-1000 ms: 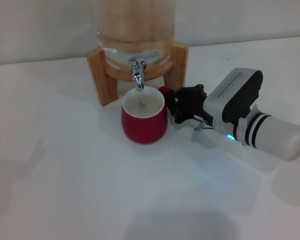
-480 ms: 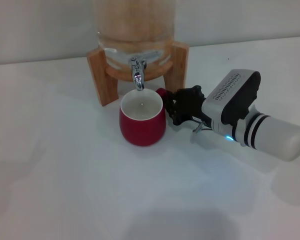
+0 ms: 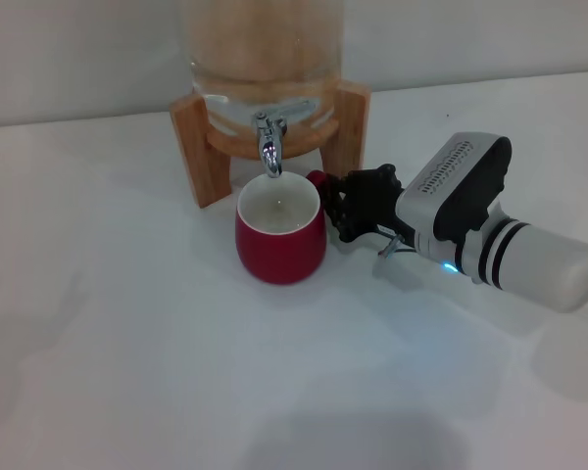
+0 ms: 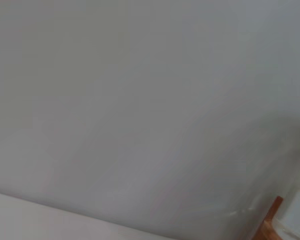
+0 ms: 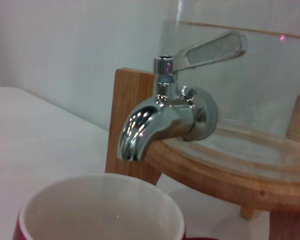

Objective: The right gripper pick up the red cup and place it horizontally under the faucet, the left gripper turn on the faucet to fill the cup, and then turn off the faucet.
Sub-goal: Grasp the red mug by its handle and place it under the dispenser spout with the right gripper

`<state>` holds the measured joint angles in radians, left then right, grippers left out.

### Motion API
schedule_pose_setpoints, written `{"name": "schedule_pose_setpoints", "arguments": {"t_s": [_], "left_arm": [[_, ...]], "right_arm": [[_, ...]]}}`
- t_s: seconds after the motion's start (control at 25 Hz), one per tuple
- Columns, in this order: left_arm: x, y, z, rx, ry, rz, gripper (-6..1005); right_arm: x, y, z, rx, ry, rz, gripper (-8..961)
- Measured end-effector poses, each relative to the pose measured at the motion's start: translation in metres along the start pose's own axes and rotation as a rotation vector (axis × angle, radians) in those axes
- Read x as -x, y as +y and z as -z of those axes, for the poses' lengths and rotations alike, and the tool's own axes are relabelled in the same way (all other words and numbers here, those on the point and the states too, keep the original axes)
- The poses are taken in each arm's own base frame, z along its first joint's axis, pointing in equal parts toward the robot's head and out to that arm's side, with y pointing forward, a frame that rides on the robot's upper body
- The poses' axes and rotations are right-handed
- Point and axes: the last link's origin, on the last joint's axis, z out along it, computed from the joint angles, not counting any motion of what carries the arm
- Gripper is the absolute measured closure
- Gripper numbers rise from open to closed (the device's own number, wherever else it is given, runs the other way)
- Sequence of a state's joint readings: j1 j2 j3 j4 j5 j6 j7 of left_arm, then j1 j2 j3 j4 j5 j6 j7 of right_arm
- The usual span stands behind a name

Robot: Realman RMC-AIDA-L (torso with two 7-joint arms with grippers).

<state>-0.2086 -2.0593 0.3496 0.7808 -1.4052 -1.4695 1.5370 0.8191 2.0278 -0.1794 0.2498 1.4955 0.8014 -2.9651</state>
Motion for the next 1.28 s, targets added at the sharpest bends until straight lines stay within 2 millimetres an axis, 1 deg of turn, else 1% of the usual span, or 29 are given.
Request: {"name": "schedule_pose_setpoints", "arguments": {"t_s": [0.32, 0.52, 1.28], "left_arm": [[-0.0002, -0.0002, 0.0001, 0.000, 0.000, -0.001, 124], [-0.0004, -0.0003, 0.0002, 0.000, 0.000, -0.001, 124], [-0.0022, -0.0016, 0.0012, -0.003, -0.001, 0.003, 124]], "right_arm": [[0.0035, 0.0002, 0.0006, 0.007, -0.025, 0.002, 820], [0.0020, 0.0001, 0.0018, 0.009, -0.022, 0.007, 760], [-0.0017, -0.0052, 0.0056, 0.005, -0.012, -0.001, 758]]}}
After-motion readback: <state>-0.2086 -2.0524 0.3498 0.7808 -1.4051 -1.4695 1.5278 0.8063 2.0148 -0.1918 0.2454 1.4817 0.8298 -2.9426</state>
